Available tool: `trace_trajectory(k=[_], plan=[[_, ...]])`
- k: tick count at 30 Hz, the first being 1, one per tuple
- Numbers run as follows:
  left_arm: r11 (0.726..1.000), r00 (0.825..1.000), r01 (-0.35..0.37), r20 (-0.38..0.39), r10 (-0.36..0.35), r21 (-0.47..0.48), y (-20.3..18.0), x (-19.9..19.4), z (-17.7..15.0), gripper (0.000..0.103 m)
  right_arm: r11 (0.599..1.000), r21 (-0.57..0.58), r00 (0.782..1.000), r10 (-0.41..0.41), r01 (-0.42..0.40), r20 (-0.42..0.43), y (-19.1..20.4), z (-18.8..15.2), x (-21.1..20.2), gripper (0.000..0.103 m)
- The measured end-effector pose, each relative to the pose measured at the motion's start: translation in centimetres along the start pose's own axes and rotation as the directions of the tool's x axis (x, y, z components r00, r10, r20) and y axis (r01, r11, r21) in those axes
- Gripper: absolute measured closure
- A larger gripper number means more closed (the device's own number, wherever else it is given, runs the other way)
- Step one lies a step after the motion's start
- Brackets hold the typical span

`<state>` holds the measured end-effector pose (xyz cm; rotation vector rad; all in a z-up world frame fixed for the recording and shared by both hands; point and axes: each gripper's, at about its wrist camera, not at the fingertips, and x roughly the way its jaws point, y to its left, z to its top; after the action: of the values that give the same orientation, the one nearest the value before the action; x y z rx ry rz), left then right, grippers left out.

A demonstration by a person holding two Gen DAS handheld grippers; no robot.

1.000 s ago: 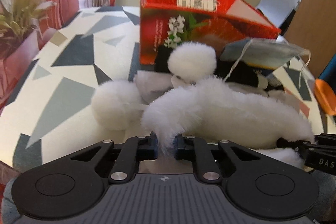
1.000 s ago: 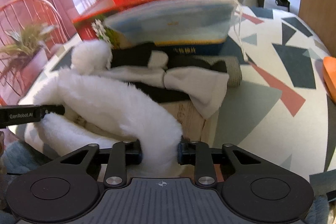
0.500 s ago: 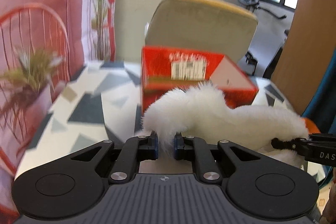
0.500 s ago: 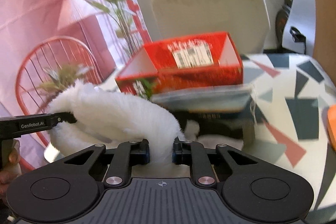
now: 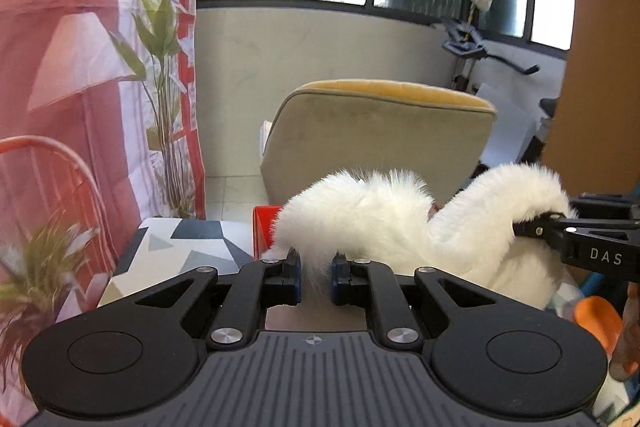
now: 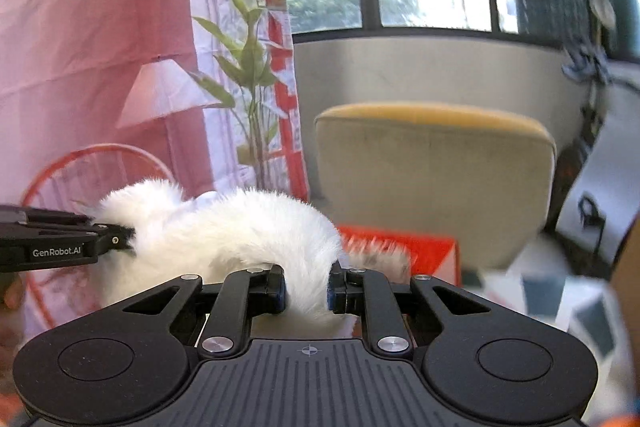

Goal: Organize soft objects
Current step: 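Close the right gripper on the white fluffy scarf and lift it, then lower the fluffy scarf into the red box and open the right gripper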

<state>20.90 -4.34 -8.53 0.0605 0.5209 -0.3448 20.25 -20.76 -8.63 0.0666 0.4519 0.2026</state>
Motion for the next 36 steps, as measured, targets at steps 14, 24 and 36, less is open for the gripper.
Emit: trace_trajectory(k=[14, 24, 36], plan=[[1.000, 0.972, -0.031, -0.232, 0.031, 0.005, 0.5, 15.3, 0.9, 0.089, 0.997, 0.007, 0.983, -0.070, 0.073, -0.171, -6.9, -2.1, 13.2, 0.088], [0.996, 0.927, -0.035, -0.369, 0.063, 0.082, 0.5, 20.8, -1.5, 0.089, 0.996, 0.015, 0.929, -0.077, 0.088, -0.362, -9.0, -5.0, 19.3, 0.087], [0.993, 0.909, -0.005, -0.413, 0.054, 0.119, 0.1, 21.1, -2.6, 0.083, 0.994, 0.040, 0.875, -0.074, 0.106, -0.479, -9.9, -6.9, 21.1, 0.084]])
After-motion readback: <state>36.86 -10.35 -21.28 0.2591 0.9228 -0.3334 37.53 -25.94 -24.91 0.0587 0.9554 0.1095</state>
